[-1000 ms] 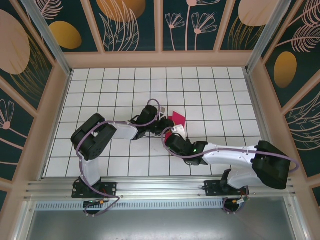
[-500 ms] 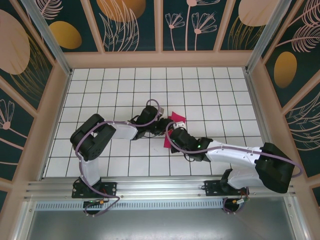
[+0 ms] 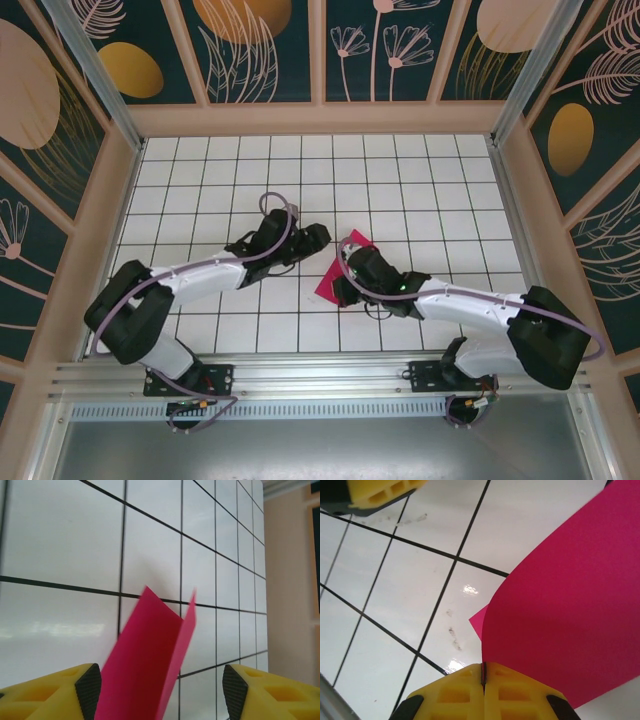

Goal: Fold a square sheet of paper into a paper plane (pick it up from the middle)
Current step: Fold the triangle a second time at the center of the table.

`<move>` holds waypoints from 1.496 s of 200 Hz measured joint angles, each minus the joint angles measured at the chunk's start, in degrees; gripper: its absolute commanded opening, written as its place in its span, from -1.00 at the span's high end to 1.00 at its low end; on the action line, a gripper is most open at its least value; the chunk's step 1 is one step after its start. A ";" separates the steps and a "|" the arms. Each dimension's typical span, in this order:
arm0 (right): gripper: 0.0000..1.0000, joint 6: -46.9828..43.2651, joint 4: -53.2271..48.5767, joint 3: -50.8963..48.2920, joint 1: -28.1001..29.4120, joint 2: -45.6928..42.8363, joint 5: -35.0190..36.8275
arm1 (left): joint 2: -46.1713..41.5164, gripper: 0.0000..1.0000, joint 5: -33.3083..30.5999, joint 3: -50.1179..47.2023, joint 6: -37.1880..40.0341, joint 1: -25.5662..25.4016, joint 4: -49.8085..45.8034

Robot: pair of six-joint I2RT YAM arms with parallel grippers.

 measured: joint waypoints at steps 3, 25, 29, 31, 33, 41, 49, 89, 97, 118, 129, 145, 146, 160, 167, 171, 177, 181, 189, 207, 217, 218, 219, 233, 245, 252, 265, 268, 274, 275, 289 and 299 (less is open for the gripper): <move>1.00 -0.02 0.13 -0.07 -0.48 0.00 -0.48 | -0.39 -0.27 -0.44 -0.33 0.00 0.00 -0.09; 1.00 -0.04 1.57 -0.98 -3.72 0.00 -4.07 | -1.53 -0.08 -1.66 -1.95 0.26 0.15 -0.20; 1.00 -0.04 1.97 -1.29 -4.28 0.00 -4.83 | -1.53 -0.01 -1.68 -2.14 0.13 0.17 -0.17; 1.00 -0.07 2.21 -1.51 -4.63 0.00 -5.29 | -1.53 0.01 -1.66 -2.21 0.26 0.20 -0.20; 1.00 -0.04 2.56 -1.70 -4.96 0.00 -5.68 | -1.53 0.03 -1.66 -2.32 0.46 0.22 -0.17; 1.00 -0.02 3.48 -2.64 -6.12 0.00 -7.32 | -1.53 0.10 -1.62 -2.75 0.48 0.31 -0.13; 1.00 -0.02 4.24 -3.58 -7.13 0.00 -8.68 | -1.53 0.17 -1.40 -3.13 0.52 0.31 -0.09; 1.00 -0.04 7.15 -7.54 -12.00 0.68 -15.56 | 0.50 0.48 3.21 -3.89 1.64 0.26 2.84; 1.00 -0.07 7.56 -7.85 -12.63 1.03 -16.63 | 1.33 0.54 4.42 -4.02 1.88 0.11 3.54; 1.00 -0.07 8.87 -8.26 -13.57 1.44 -18.80 | 3.28 0.68 6.51 -4.33 1.99 -0.81 4.70; 1.00 -0.07 9.53 -8.48 -13.90 1.44 -19.61 | 3.56 0.69 6.97 -4.83 1.92 -1.53 5.05; 1.00 -0.04 10.23 -8.87 -14.78 1.46 -20.33 | 3.69 0.71 7.63 -5.66 1.40 -2.60 5.49; 1.00 -0.04 10.25 -8.90 -14.84 1.46 -20.35 | 3.72 0.71 7.72 -5.70 1.40 -2.71 5.49; 1.00 -0.04 10.58 -9.27 -15.72 1.44 -20.94 | 4.33 0.72 8.13 -5.86 1.07 -3.58 5.53; 1.00 -0.04 10.69 -9.44 -15.93 1.46 -21.16 | 4.85 0.74 8.37 -5.86 0.85 -4.07 5.73; 1.00 -0.04 10.73 -9.51 -16.06 1.44 -21.20 | 5.22 0.76 8.57 -5.86 0.61 -4.42 5.92; 1.00 -0.04 10.73 -9.60 -16.09 1.44 -21.31 | 5.68 0.78 8.81 -5.86 0.31 -4.87 6.16; 1.00 -0.04 10.75 -9.64 -16.11 1.44 -21.33 | 6.03 0.78 9.05 -5.88 0.24 -5.20 6.34; 1.00 -0.04 10.80 -9.70 -16.11 1.44 -21.33 | 6.71 0.78 9.46 -5.92 -0.28 -5.95 6.86; 1.00 -0.04 10.95 -9.75 -16.11 1.46 -21.31 | 7.87 0.78 10.05 -6.36 -1.20 -7.37 8.44; 1.00 -0.04 11.32 -9.81 -16.11 1.44 -21.31 | 8.76 0.84 10.60 -6.38 -1.53 -7.87 8.98; 1.00 -0.04 11.37 -9.81 -16.11 1.44 -21.31 | 8.83 0.84 10.71 -6.38 -1.53 -7.91 9.01; 1.00 -0.04 11.45 -9.84 -16.11 1.44 -21.31 | 8.96 0.84 10.78 -6.38 -1.49 -7.98 9.11; 1.00 -0.02 12.00 -10.14 -16.11 1.44 -21.31 | 10.67 0.86 11.08 -6.23 -1.55 -8.37 9.29; 1.00 -0.02 12.02 -10.47 -16.13 1.44 -21.29 | 12.02 0.87 10.93 -6.23 -1.64 -8.57 9.20; 1.00 -0.02 12.00 -10.56 -16.13 1.44 -21.27 | 12.52 0.90 10.86 -6.23 -1.70 -8.63 9.11; 1.00 -0.04 12.02 -10.62 -16.17 1.44 -21.22 | 13.16 0.91 10.60 -6.12 -1.70 -8.74 8.68; 1.00 -0.04 12.02 -10.62 -16.17 1.44 -21.18 | 13.20 0.91 10.58 -6.03 -1.70 -8.72 8.63; 1.00 -0.04 12.00 -10.62 -16.28 1.44 -21.07 | 13.20 0.90 10.40 -5.77 -1.70 -8.72 8.28; 1.00 -0.04 12.00 -10.62 -16.31 1.44 -21.07 | 13.20 0.90 10.34 -5.75 -1.68 -8.72 8.22; 1.00 -0.31 11.76 -10.60 -16.70 1.44 -20.61 | 13.20 0.90 9.77 -5.38 -1.51 -8.72 7.45; 1.00 -0.68 11.23 -10.60 -17.00 1.44 -20.11 | 13.20 0.91 9.55 -5.18 -1.42 -8.72 7.10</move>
